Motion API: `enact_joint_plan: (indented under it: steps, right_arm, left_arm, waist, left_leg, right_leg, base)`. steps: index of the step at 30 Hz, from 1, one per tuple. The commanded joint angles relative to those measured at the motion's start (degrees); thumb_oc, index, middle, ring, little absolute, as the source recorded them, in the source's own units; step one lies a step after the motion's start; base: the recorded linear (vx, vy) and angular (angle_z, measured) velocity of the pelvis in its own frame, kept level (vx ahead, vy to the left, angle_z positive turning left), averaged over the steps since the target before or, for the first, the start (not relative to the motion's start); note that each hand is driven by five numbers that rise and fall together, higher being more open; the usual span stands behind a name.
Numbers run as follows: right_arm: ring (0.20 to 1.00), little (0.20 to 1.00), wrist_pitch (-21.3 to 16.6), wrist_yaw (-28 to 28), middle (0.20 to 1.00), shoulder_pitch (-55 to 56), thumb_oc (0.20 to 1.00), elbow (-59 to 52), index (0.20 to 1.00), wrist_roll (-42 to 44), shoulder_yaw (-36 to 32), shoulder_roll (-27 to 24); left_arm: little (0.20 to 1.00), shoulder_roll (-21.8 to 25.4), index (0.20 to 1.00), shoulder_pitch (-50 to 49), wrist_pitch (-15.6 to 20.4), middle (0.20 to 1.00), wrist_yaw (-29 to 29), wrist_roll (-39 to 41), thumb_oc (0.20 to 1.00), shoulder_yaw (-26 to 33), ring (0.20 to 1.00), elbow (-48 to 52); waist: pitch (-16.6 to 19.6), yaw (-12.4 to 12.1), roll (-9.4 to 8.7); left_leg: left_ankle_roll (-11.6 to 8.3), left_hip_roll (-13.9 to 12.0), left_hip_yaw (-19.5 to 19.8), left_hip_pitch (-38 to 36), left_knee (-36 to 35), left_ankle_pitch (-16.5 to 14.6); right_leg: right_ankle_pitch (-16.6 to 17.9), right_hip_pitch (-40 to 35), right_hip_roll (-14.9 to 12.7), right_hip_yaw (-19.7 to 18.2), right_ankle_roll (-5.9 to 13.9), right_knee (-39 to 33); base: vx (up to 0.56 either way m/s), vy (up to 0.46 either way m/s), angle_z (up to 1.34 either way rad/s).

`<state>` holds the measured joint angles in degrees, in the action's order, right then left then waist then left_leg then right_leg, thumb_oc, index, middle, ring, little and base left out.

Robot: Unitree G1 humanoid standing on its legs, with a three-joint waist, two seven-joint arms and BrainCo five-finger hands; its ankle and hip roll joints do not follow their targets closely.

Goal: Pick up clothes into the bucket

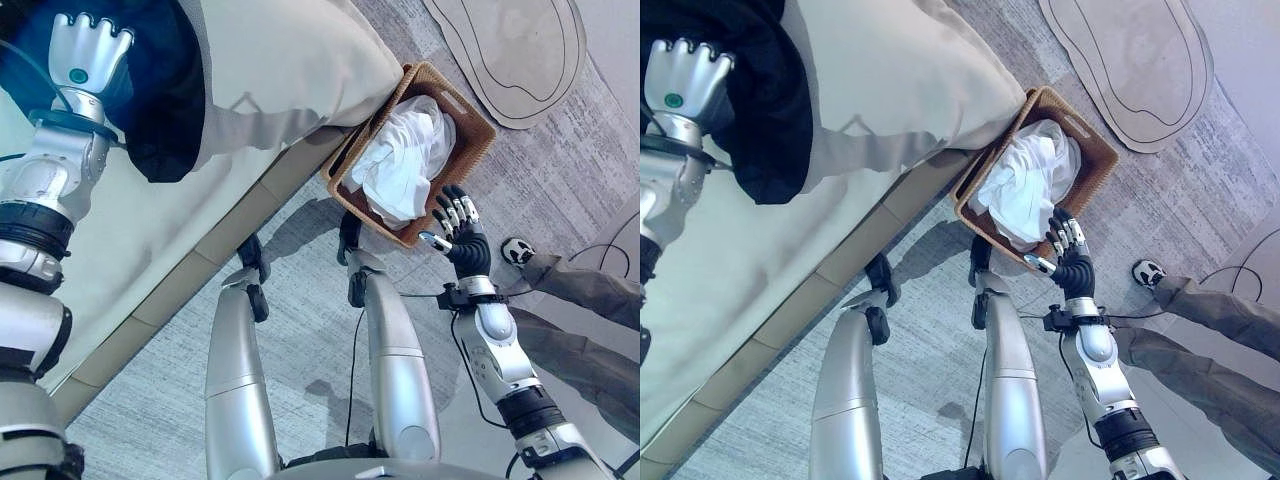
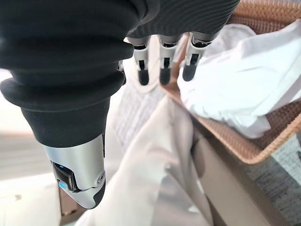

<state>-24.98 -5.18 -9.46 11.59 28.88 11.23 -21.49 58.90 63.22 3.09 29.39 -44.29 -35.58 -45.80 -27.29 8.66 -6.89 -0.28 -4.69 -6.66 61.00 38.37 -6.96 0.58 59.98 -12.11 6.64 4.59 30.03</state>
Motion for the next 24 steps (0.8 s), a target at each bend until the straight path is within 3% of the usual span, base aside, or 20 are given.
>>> enact_joint_plan:
  steps: [1, 6, 9, 10, 15, 24]
  right_arm:
    - [1.000, 1.000, -2.33, 0.50, 1.000, 5.29, 1.000, -4.05, 1.000, 1.35, -1.87, -2.61]
    - [1.000, 1.000, -2.02, 0.26, 1.000, 4.86, 1.000, -3.32, 1.000, 0.55, -1.49, -2.12]
    - [1.000, 1.000, -1.79, -1.08, 1.000, 4.06, 1.000, -2.82, 1.000, -1.48, -2.61, -1.77]
    - [1.000, 1.000, -1.62, -1.66, 1.000, 3.60, 1.000, -2.65, 1.000, -2.42, -2.99, -1.75]
    - [1.000, 1.000, -0.88, -4.57, 1.000, 0.77, 1.000, -0.40, 1.000, -5.79, -4.02, -1.02]
    - [1.000, 1.000, 1.43, -5.92, 1.000, -2.40, 1.000, 2.88, 1.000, -11.98, -2.55, -1.05]
  left_arm:
    - [0.200, -2.01, 0.200, -8.88, 0.72, 0.200, -2.66, -0.29, 0.200, 2.77, 0.200, -1.27]
    - [0.200, -3.84, 0.200, -13.19, 1.50, 0.200, -1.67, 0.73, 0.200, 6.46, 0.200, 2.23]
    - [0.200, -5.47, 0.200, -20.82, 3.82, 0.200, -0.36, 1.05, 0.200, 12.91, 0.200, 13.49]
    - [0.200, -6.05, 0.200, -23.25, 4.50, 0.200, -0.28, 1.41, 0.200, 15.14, 0.200, 16.84]
    - [0.200, -9.47, 0.200, -34.10, 9.04, 0.200, -0.58, 3.13, 0.200, 23.67, 0.200, 30.25]
    - [0.200, -14.68, 0.200, -43.12, 15.91, 0.200, -4.41, 10.17, 0.200, 28.79, 0.200, 44.42]
  waist:
    - [5.46, 0.92, 2.61]
    - [6.28, 0.23, 2.85]
    - [7.12, -1.43, 3.48]
    - [7.00, -1.65, 3.50]
    - [7.73, -3.31, 4.20]
    - [10.07, -5.70, 4.38]
  left_leg:
    - [-1.40, -1.72, 3.46, 0.68, -2.97, 0.89]
    - [-1.64, -1.70, 3.60, -2.34, -4.60, 1.23]
    - [-1.71, -1.27, 3.80, -6.50, -6.72, 1.28]
    - [-1.27, -0.96, 3.32, -7.13, -7.65, 3.04]
    - [-1.62, -0.40, 3.38, -15.24, -12.60, 3.95]
    - [-2.31, 0.08, 3.93, -28.52, -21.25, 6.11]
  right_leg:
    - [3.73, -2.23, -3.50, -1.65, 7.09, -5.22]
    - [3.40, -4.97, -3.54, -0.92, 7.01, -5.78]
    - [2.82, -8.82, -3.70, -0.17, 6.94, -6.90]
    - [4.25, -9.69, -4.01, 0.29, 6.38, -7.99]
    - [4.76, -17.93, -4.34, 1.55, 6.40, -12.50]
    - [6.02, -32.12, -4.06, 3.61, 6.63, -20.46]
  base:
    - [0.00, 0.000, 0.00]
    - [0.01, -0.017, 0.00]
    - [0.02, -0.026, 0.03]
    - [-0.04, -0.016, 0.04]
    - [0.04, -0.039, 0.10]
    - [0.09, -0.061, 0.09]
